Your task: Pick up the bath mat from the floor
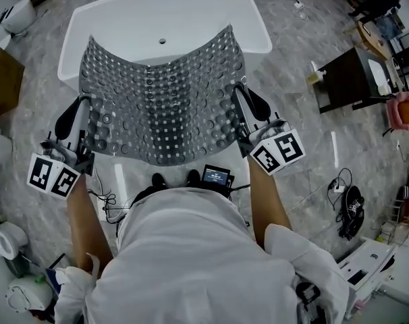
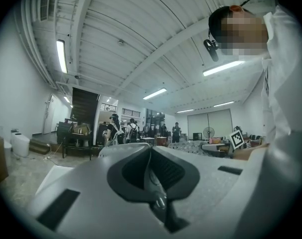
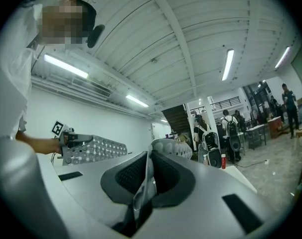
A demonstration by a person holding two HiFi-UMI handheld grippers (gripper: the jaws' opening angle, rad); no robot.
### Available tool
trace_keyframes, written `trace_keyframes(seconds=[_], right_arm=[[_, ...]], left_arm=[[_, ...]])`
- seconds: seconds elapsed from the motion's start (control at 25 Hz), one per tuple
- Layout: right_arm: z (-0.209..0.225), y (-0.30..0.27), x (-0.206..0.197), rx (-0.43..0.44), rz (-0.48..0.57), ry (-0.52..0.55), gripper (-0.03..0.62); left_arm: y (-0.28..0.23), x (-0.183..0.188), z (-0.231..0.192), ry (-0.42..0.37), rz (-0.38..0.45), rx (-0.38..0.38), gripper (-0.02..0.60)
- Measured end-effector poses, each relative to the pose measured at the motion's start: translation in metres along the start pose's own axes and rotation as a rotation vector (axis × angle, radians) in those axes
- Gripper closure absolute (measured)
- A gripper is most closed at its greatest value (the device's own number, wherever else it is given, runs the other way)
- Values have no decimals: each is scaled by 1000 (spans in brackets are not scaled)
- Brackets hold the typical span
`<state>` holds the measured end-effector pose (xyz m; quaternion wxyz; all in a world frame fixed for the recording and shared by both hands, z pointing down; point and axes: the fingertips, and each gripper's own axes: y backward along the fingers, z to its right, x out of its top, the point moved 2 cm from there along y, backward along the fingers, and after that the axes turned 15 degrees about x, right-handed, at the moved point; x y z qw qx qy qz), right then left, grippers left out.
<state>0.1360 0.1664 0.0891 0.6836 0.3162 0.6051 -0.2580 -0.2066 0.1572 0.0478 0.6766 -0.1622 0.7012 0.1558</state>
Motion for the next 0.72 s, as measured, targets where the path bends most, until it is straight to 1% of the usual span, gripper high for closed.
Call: trace_keyframes(seconds=[0.24,0.48,0.56,0.72], right_arm=[[1,3,-4,-4,7,-10,551],[1,2,-4,16,13,-16,551],[7,7,-6,20,20,-20,551],[28,27,-11,27,39,-22,551]], left_arm=[[-1,-1,-3,16,7,-1,568],[0,2,-1,8,9,8,568],[-2,-1,5,8,9,12,568],[-13,-11,29,4,12,16,568]])
